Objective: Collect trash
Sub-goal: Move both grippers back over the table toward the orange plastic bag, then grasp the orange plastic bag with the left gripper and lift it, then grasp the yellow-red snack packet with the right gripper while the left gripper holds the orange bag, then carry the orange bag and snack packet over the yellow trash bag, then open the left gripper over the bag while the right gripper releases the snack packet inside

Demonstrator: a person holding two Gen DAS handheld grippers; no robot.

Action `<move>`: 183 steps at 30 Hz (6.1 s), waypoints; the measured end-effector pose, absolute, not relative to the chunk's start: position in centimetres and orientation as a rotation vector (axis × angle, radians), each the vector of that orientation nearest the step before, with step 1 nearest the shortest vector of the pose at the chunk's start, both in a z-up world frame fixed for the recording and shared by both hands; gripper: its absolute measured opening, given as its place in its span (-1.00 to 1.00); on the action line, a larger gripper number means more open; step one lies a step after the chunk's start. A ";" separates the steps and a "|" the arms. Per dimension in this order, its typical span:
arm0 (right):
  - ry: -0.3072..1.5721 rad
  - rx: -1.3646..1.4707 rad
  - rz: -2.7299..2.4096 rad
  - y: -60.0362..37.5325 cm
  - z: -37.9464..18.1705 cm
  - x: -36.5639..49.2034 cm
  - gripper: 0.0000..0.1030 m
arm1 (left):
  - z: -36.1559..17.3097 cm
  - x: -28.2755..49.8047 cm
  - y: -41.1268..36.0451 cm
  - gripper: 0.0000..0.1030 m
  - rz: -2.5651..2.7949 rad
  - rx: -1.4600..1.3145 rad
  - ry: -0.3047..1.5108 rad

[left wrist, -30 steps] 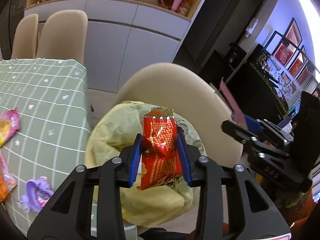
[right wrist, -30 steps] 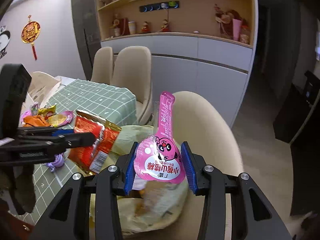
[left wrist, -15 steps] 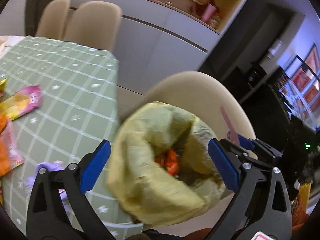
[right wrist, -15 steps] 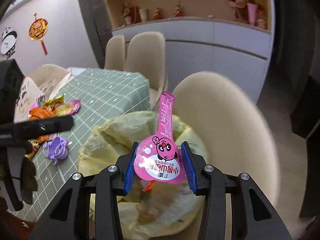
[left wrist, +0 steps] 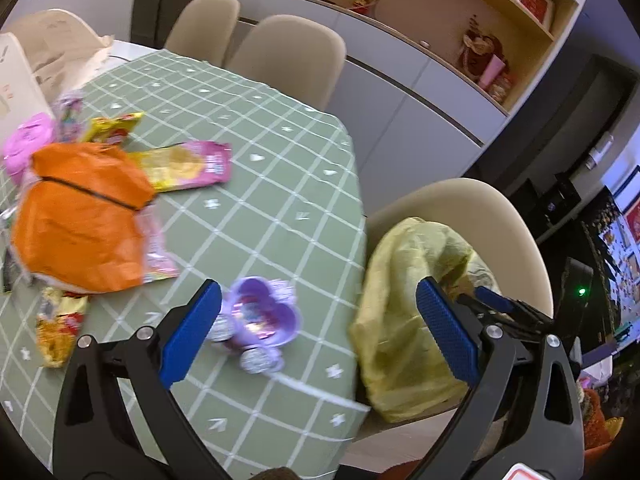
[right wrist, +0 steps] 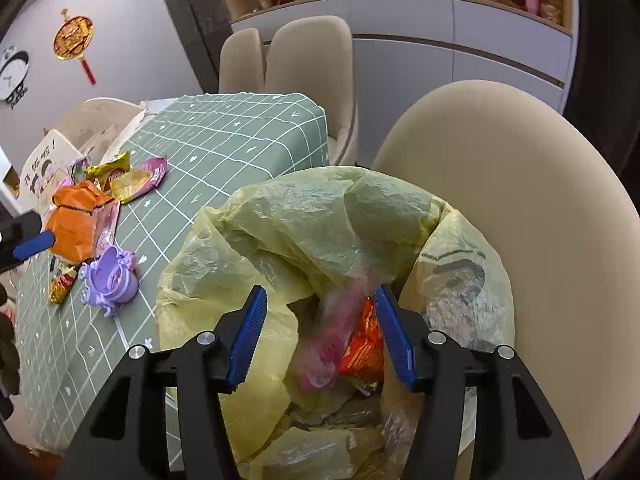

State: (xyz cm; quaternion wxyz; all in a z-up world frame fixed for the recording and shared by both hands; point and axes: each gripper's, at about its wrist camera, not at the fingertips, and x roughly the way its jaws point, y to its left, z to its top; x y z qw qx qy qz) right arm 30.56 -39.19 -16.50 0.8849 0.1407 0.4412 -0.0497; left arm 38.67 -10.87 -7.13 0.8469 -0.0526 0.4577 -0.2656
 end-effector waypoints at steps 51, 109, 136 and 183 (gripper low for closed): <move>0.980 0.088 0.224 -14.4 -13.9 37.7 0.04 | -11.4 49.0 8.2 -0.49 -0.473 -0.203 0.997; 0.868 0.084 0.189 -7.7 -10.8 35.6 -0.70 | -10.0 35.6 22.4 -0.62 -0.216 -0.328 0.971; 0.664 0.083 0.054 -22.3 -3.9 32.2 -0.70 | -0.6 39.5 3.8 -0.63 -0.481 -0.190 0.793; 1.029 0.159 0.015 -38.7 -17.5 33.0 -0.70 | -7.5 38.7 -13.1 0.24 -0.632 -0.226 0.983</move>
